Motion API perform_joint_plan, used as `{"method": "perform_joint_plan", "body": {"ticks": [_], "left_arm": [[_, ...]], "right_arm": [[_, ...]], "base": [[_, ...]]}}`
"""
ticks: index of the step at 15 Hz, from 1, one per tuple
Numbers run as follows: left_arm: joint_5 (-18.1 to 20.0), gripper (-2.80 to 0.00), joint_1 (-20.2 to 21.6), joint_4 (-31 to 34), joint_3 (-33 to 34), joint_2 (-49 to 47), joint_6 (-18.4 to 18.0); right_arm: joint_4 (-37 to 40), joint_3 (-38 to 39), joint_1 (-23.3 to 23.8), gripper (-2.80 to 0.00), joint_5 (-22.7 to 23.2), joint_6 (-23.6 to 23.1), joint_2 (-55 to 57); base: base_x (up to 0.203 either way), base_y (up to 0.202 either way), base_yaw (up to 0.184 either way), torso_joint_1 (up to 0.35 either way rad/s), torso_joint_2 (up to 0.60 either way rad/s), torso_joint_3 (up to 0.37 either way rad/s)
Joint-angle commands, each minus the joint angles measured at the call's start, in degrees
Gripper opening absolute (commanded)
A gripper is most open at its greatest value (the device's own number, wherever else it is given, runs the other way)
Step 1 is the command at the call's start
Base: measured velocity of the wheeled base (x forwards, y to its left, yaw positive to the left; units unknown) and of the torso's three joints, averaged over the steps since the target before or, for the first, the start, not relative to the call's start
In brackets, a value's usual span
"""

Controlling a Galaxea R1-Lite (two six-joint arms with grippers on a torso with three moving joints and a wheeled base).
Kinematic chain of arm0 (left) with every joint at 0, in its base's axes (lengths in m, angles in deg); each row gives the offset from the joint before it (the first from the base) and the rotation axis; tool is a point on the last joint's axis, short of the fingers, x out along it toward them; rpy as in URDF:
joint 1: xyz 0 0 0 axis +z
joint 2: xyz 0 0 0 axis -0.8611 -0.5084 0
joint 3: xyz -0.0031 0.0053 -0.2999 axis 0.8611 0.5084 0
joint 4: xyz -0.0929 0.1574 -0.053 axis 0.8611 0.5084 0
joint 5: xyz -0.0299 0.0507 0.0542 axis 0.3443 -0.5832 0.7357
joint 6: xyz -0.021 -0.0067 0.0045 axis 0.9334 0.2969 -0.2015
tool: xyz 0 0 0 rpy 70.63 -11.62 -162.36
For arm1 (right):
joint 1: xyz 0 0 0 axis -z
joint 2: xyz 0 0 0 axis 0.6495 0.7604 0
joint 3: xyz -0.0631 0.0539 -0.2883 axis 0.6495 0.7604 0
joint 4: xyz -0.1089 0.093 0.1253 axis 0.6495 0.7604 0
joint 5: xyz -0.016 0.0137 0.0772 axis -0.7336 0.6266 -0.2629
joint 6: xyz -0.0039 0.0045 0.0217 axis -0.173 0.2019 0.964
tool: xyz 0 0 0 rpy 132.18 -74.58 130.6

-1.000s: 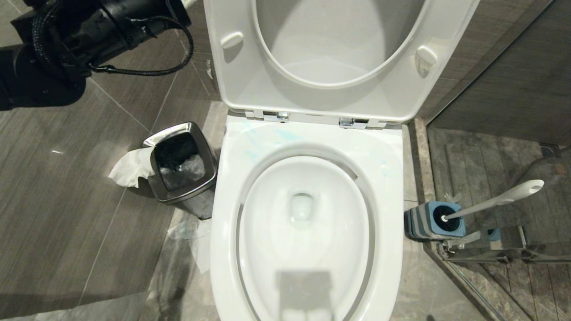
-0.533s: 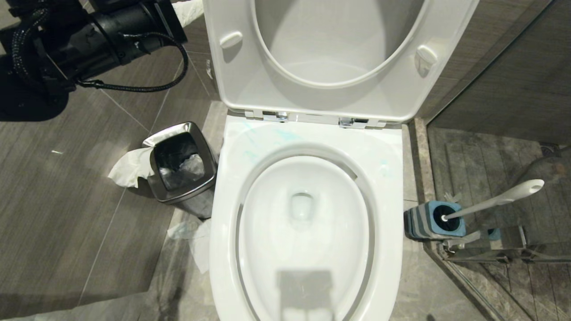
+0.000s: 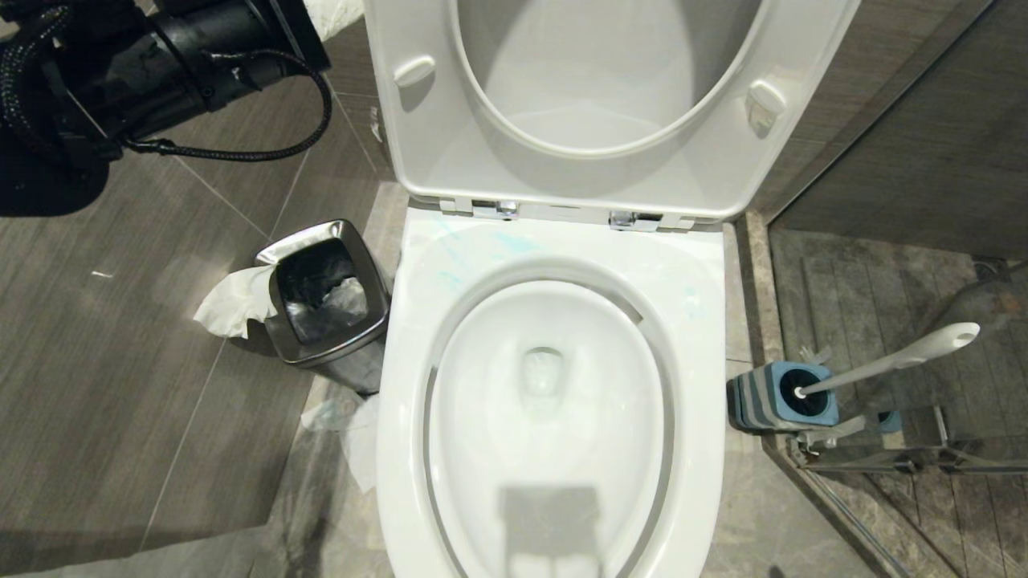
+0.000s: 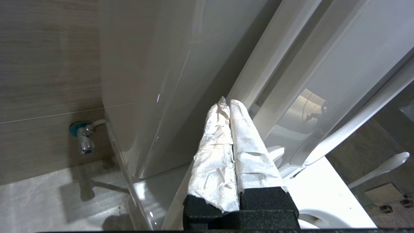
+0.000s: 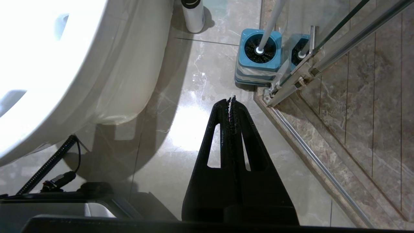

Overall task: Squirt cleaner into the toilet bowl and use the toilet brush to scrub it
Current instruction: Close the toilet lid

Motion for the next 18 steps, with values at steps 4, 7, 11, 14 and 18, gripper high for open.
{"method": "perform_joint_plan", "body": {"ticks": [4, 7, 11, 14, 18], "left_arm": [[-0.06, -2.80, -0.01, -0.40, -0.72, -0.62, 0.02], [-0.20, -2.80, -0.01, -2.34, -2.06, -2.44, 0.09], [-0.30, -2.80, -0.01, -5.20, -3.81, -4.40, 0.10], [-0.21, -2.80, -0.01, -5.20, -3.80, -4.31, 0.19], [3.01, -2.80, -0.57, -5.12, -3.04, -2.52, 3.57]], "right_arm": [[0.02, -0.01, 0.00, -2.80, -0.02, 0.01, 0.02], [0.02, -0.01, 0.00, -2.80, -0.02, 0.01, 0.02], [0.02, -0.01, 0.00, -2.80, -0.02, 0.01, 0.02], [0.02, -0.01, 0.07, -2.80, -0.02, 0.01, 0.02], [0.02, -0.01, 0.09, -2.80, -0.02, 0.01, 0.02]], "base": [[0.000, 0.000, 0.000, 0.000, 0.00, 0.000], [0.000, 0.000, 0.000, 0.000, 0.00, 0.000], [0.000, 0.000, 0.000, 0.000, 0.00, 0.000], [0.000, 0.000, 0.000, 0.000, 0.00, 0.000], [0.000, 0.000, 0.000, 0.000, 0.00, 0.000]]}}
